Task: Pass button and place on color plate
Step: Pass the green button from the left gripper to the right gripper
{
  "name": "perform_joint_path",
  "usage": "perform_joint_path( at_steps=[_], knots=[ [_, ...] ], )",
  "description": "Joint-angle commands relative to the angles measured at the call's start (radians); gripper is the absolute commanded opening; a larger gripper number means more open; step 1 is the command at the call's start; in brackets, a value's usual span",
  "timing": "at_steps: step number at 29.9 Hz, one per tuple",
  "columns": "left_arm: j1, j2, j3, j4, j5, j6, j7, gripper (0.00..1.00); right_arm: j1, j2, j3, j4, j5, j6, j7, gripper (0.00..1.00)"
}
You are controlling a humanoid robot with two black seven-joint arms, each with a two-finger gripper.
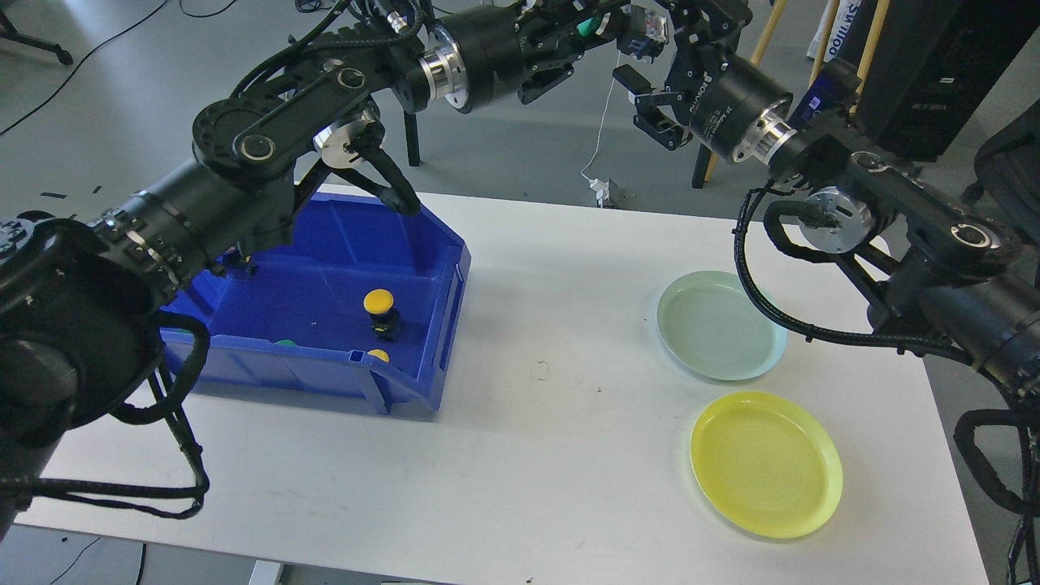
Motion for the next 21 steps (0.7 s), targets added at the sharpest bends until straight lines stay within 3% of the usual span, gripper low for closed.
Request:
perform_joint_path(
  at_steps=[1, 12, 21],
  knots=[
    [0.002, -0.003, 0.001, 0.002, -0.098, 0.000, 0.038, 0.28, 0.003, 0.007, 0.000, 0.000, -0.002, -0.006, 0.014, 0.95],
    [0.012, -0.004, 0.004, 0.066, -0.251, 0.000, 0.081, 0.28, 0.026, 0.010, -0.003, 0.000, -0.001, -0.023, 0.022, 0.89],
    [0.018, 0.001, 0.003, 0.070, -0.285, 0.000, 0.081, 0.28, 0.028, 0.010, -0.005, -0.005, -0.015, -0.023, 0.022, 0.75]
  ],
)
